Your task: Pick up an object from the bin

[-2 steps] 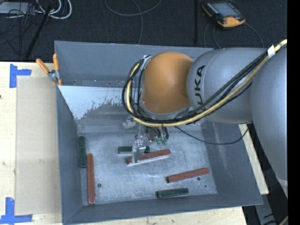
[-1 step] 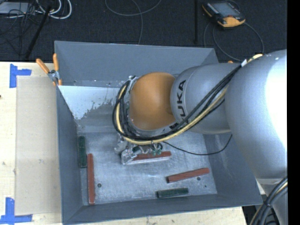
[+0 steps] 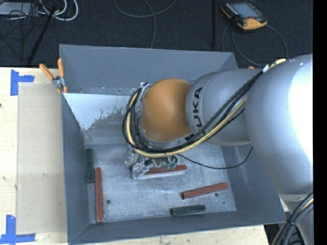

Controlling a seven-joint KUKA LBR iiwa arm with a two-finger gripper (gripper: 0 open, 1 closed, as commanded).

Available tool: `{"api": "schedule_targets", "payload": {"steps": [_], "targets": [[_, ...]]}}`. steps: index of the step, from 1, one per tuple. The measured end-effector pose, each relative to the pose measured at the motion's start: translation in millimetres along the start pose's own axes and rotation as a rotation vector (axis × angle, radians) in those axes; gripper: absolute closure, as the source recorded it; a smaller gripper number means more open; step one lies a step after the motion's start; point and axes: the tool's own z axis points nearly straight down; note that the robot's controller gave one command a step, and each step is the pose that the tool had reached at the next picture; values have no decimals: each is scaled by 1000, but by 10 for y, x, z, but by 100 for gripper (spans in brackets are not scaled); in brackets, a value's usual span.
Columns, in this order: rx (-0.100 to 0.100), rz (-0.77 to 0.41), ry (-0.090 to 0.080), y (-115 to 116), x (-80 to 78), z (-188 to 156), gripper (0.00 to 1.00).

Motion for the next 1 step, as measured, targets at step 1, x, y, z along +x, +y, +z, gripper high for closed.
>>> {"api": "schedule_targets", "payload": {"steps": [1], "targets": [[0, -17, -1, -86, 13, -1276, 100]]}}
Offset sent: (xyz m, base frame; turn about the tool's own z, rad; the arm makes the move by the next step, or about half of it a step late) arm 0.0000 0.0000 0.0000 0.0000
